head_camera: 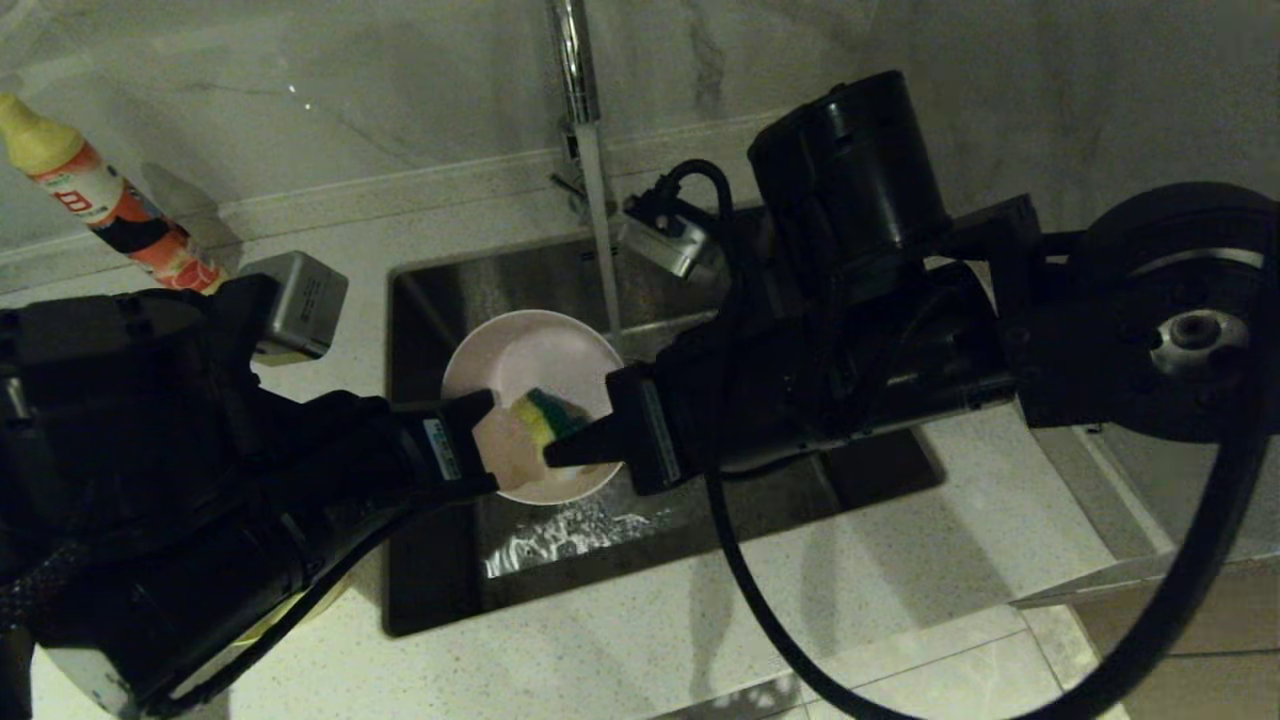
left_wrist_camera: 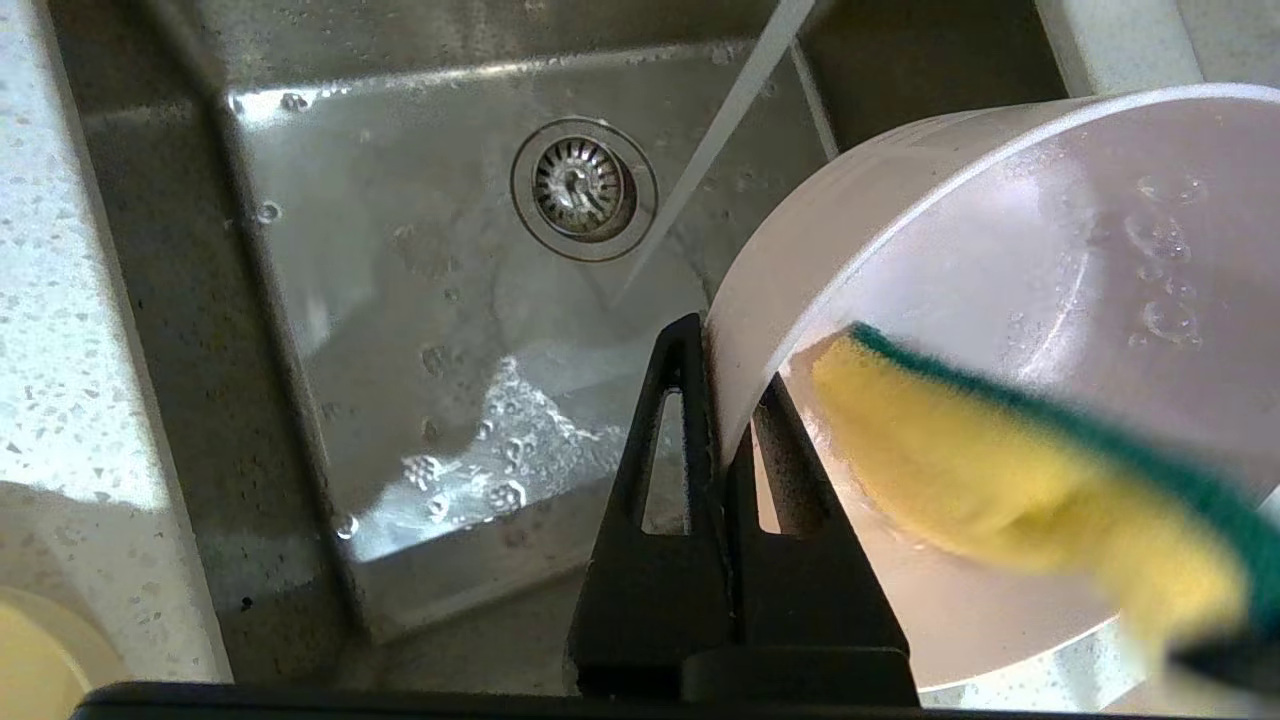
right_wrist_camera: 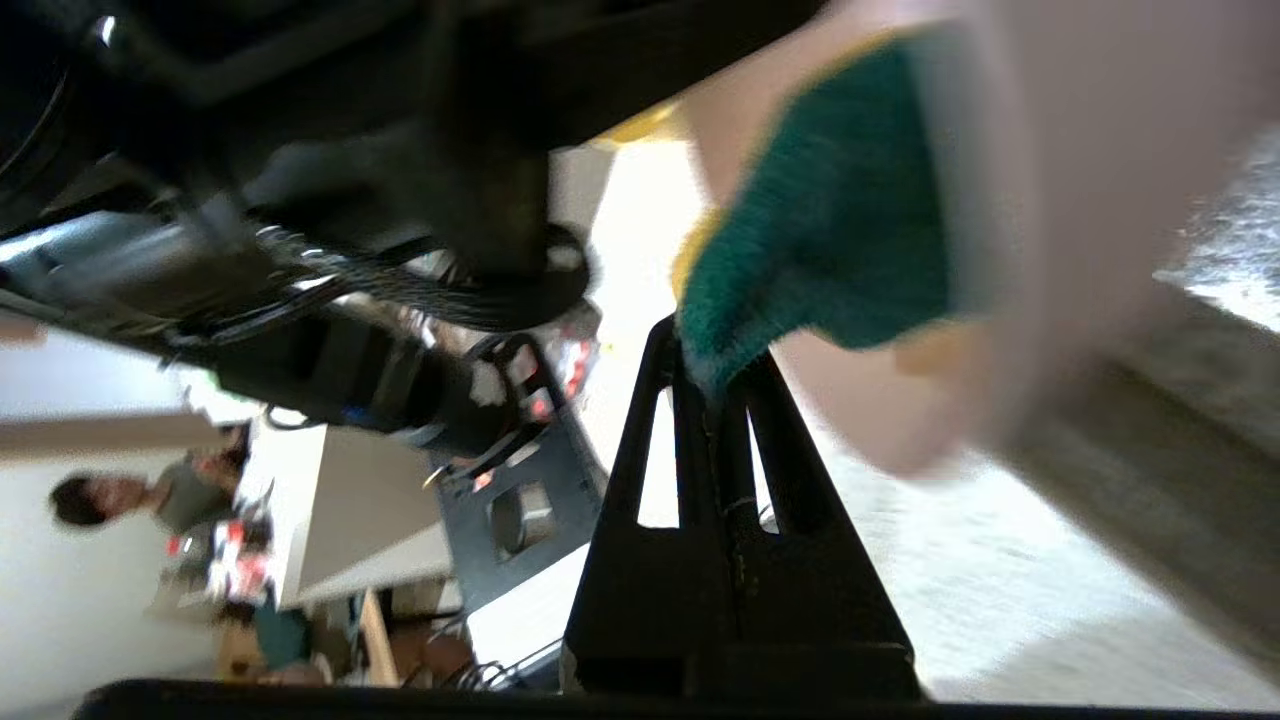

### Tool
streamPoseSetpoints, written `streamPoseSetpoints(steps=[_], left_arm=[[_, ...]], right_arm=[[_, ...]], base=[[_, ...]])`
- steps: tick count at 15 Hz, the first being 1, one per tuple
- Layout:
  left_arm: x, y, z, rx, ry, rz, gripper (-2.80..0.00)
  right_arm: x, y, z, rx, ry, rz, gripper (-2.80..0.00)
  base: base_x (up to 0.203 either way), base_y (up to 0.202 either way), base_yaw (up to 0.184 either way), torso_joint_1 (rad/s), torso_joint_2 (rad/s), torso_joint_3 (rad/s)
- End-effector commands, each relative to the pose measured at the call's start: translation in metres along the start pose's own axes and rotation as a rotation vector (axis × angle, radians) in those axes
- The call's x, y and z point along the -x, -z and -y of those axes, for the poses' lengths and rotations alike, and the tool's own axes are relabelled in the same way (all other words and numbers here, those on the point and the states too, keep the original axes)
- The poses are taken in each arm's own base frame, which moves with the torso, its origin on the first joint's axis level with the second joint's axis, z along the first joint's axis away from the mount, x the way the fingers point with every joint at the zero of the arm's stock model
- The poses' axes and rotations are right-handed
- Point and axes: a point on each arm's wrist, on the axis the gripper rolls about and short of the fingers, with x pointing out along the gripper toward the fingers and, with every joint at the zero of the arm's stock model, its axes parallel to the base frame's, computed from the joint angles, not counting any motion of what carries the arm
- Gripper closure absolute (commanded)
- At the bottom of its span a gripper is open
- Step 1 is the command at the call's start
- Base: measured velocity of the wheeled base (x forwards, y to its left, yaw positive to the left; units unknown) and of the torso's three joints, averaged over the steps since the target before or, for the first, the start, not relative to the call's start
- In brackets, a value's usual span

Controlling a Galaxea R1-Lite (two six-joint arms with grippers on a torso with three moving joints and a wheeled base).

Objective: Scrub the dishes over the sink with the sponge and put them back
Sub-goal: Wipe the bowl

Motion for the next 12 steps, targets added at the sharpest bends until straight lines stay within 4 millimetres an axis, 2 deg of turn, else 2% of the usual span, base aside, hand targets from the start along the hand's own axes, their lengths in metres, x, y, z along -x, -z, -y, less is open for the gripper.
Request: streamPoseSetpoints(steps=[1,4,9,12], left_arm=[[0.003,-0.003,0.000,0.008,0.000,0.014,0.00],[0.006,-0.002,-0.002,0.007,0.001,0.015,0.00],[0.006,0.007,-0.005,-0.006,-0.006,-0.017,0.00],[0.005,0.013,-0.006,-0.017,-0.012,-0.039,0.00]], right_arm=[[0.013,-0.007,0.009,-0.012,0.027,0.033,0.00],[0.025,-0.014,0.010,-0.007,0.037,0.071,0.00],[0.044,-0.029,-0.004,0.030,0.014,0.141,0.00],[0.046,-0.032,-0.006,0.036,0.011,0.151,0.00]], base=[[0.000,0.000,0.000,0.000,0.00,0.000],[0.000,0.000,0.000,0.000,0.00,0.000],[0.000,0.000,0.000,0.000,0.00,0.000],[0.000,0.000,0.000,0.000,0.00,0.000]])
